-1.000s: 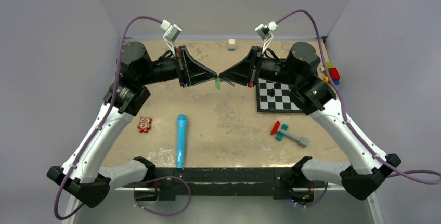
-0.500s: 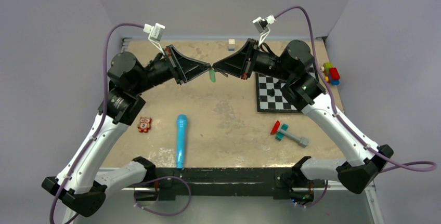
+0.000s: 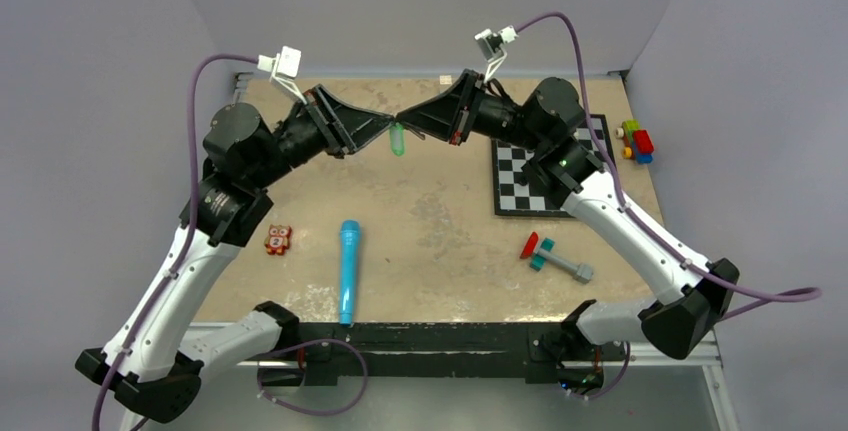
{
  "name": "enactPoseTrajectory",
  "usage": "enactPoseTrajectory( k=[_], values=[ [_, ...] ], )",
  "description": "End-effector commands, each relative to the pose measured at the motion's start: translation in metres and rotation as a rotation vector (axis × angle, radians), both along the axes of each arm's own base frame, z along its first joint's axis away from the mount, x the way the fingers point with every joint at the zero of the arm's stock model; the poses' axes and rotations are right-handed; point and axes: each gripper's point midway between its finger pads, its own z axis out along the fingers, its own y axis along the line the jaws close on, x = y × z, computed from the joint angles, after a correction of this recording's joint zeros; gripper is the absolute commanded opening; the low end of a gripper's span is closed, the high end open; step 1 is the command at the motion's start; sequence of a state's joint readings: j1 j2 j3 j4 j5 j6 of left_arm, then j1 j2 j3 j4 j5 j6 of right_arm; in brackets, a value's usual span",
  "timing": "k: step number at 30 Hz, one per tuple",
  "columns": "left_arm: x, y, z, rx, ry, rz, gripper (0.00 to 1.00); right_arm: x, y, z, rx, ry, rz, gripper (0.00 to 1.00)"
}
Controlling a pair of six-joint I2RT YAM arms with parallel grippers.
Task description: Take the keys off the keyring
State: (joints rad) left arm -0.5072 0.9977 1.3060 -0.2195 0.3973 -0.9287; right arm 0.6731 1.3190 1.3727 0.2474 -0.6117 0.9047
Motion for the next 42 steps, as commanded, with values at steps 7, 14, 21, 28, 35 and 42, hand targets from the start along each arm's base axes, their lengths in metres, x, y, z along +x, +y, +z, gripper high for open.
enactPoseTrajectory(
  k=[7, 14, 21, 28, 35, 42],
  values=[
    [0.004, 0.040, -0.023, 0.259, 0.025, 0.196, 0.78, -0.021, -0.004, -0.005, -0.047, -0.038, 0.034, 0.00],
    [0.003, 0.058, -0.014, 0.358, -0.072, 0.233, 0.75, -0.006, -0.025, -0.038, -0.272, 0.000, -0.061, 0.00],
    [-0.003, 0.023, -0.022, 0.383, -0.102, -0.004, 0.72, 0.024, -0.055, -0.123, -0.731, 0.343, -0.242, 0.00],
    [-0.033, -0.016, -0.039, 0.383, -0.229, -0.408, 0.69, 0.001, -0.065, -0.188, -0.871, 0.628, -0.204, 0.00],
    [-0.039, -0.017, -0.059, 0.405, -0.221, -0.470, 0.64, -0.009, -0.063, -0.191, -0.864, 0.643, -0.147, 0.00],
    [-0.048, -0.019, -0.061, 0.381, -0.242, -0.524, 0.56, -0.023, -0.038, -0.143, -0.614, 0.453, 0.015, 0.00]
  ],
)
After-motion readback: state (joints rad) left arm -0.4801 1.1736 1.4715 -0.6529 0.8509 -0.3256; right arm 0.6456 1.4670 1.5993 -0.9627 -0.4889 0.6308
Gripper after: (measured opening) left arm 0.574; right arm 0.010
